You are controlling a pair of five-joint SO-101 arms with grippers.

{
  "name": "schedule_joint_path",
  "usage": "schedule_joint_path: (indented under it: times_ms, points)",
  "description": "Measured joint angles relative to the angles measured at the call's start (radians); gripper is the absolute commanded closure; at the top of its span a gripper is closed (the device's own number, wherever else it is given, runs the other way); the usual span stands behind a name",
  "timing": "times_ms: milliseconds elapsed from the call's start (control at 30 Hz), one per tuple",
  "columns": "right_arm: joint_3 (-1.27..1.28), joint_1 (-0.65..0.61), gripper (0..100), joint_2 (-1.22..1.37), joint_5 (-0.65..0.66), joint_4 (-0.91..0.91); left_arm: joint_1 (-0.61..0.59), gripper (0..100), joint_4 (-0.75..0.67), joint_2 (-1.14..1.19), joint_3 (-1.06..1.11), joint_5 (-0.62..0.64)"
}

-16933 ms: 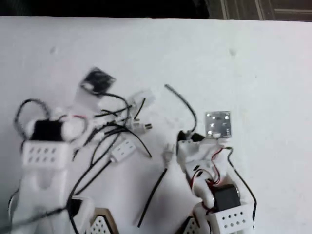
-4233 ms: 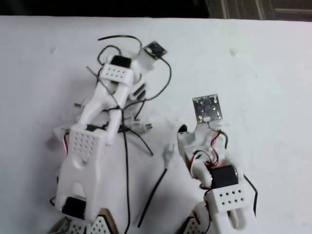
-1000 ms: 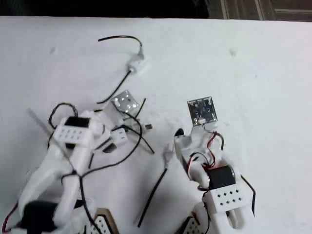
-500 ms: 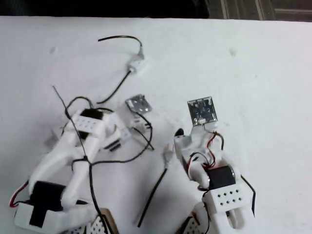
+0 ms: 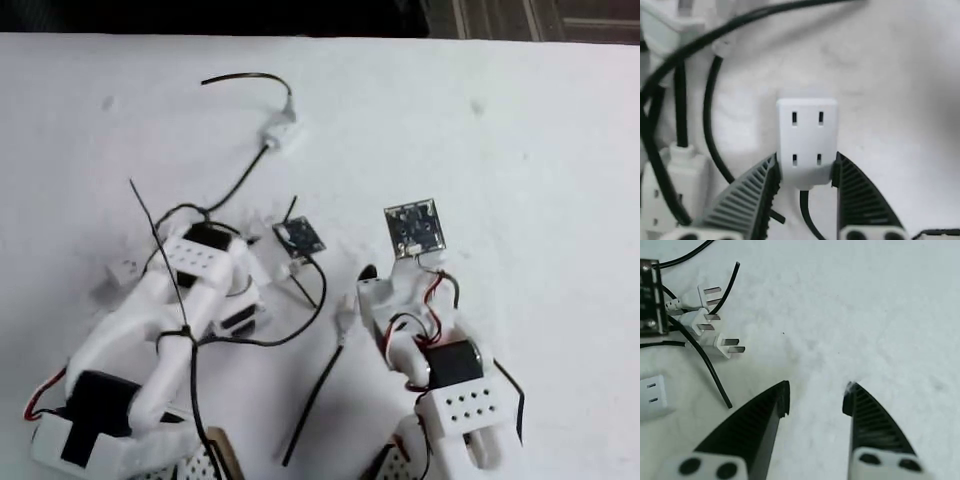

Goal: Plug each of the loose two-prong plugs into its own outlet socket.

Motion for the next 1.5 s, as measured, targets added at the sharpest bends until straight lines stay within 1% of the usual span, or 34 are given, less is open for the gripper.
schedule_joint_path:
  times_ms: [167,333,467,700,933,1067,1133,1233,1367,1500]
  points:
    - [0.000,0.000,82.6,0.000,0.000,0.000,0.002,96,0.009,0.000,0.003,0.098]
    - [0.000,0.000,82.6,0.000,0.000,0.000,0.025,85,-0.006,-0.002,0.017,0.235]
    - [0.000,0.000,82.6,0.000,0.000,0.000,0.025,81,-0.008,-0.002,0.017,0.301]
    - [0.000,0.000,82.6,0.000,0.000,0.000,0.025,80,-0.003,-0.002,0.017,0.295]
    - [0.000,0.000,82.4,0.000,0.000,0.000,0.025,80,0.127,-0.014,-0.080,0.247]
    - [0.000,0.000,82.4,0.000,0.000,0.000,0.025,75,0.189,-0.140,-0.091,0.230]
    - [0.000,0.000,82.4,0.000,0.000,0.000,0.023,74,0.222,-0.232,-0.091,0.230]
    - [0.000,0.000,82.3,0.000,0.000,0.000,-0.032,74,0.250,-0.367,-0.091,0.230]
    - [0.000,0.000,82.3,0.000,0.003,0.000,-0.160,74,0.247,-0.502,-0.068,0.230]
    - [0.000,0.000,82.3,0.000,0.091,0.034,-0.279,74,0.203,-0.601,0.032,0.230]
